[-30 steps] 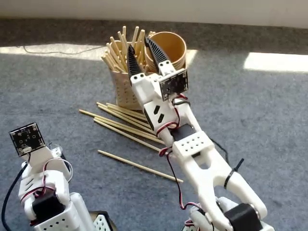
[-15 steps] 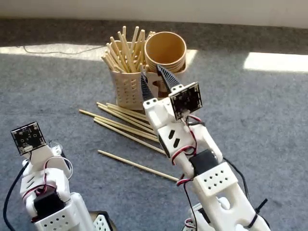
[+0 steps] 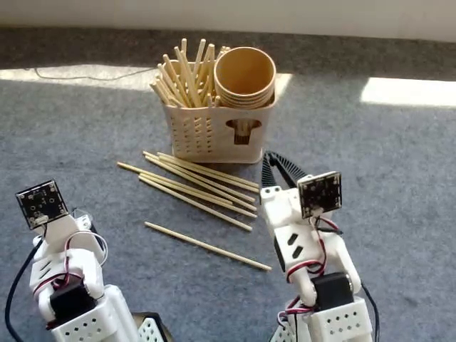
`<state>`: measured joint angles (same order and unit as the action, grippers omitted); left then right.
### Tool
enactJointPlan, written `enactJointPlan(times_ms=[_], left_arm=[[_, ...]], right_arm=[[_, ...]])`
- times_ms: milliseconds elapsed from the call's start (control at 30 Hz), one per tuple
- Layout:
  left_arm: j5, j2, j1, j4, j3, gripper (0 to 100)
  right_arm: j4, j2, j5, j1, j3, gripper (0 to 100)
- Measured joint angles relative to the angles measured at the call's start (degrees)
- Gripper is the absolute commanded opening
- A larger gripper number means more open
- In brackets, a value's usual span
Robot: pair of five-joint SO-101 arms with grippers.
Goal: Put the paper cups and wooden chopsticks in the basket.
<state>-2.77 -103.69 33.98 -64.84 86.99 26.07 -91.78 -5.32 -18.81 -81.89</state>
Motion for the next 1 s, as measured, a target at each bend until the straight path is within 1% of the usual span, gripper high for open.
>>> enactJointPlan(times_ms=[167, 267, 400, 500, 567, 700, 833, 900, 1000], left_arm=[[0.2, 0.0, 0.0, 0.0, 0.0, 10], [0.4, 0.0, 0.0, 0.4, 0.0, 10], [0.4, 0.0, 0.0, 0.4, -0.2, 10], [0.9, 0.0, -0.1, 0.4, -2.4, 9], [3.9, 0.0, -2.5, 0.4, -4.3, 9], [12.0, -0.5, -9.9, 0.4, -6.9, 9], [17.2, -0.5, -17.1, 0.4, -8.4, 9], [20.5, -0.4, -20.6, -0.8, -10.1, 9], [25.5, -0.6, -25.3, -4.3, -14.2, 9]], right_arm=[[9.1, -12.0, 0.0, 5.0, -3.7, 0.5], [12.7, -12.2, 0.0, 9.3, -4.5, 0.5], [13.4, -13.0, 0.0, 13.7, -5.3, 0.5], [16.1, -13.0, 0.0, 16.6, -6.9, 0.5], [19.0, -13.0, 0.0, 17.7, -7.7, 0.5], [26.2, -13.0, 0.0, 20.1, -9.0, 0.5], [30.8, -13.0, 0.0, 23.4, -9.1, 0.5], [32.2, -13.0, 0.0, 25.4, -9.1, 0.5], [33.1, -13.0, 0.0, 26.5, -11.8, 0.5]])
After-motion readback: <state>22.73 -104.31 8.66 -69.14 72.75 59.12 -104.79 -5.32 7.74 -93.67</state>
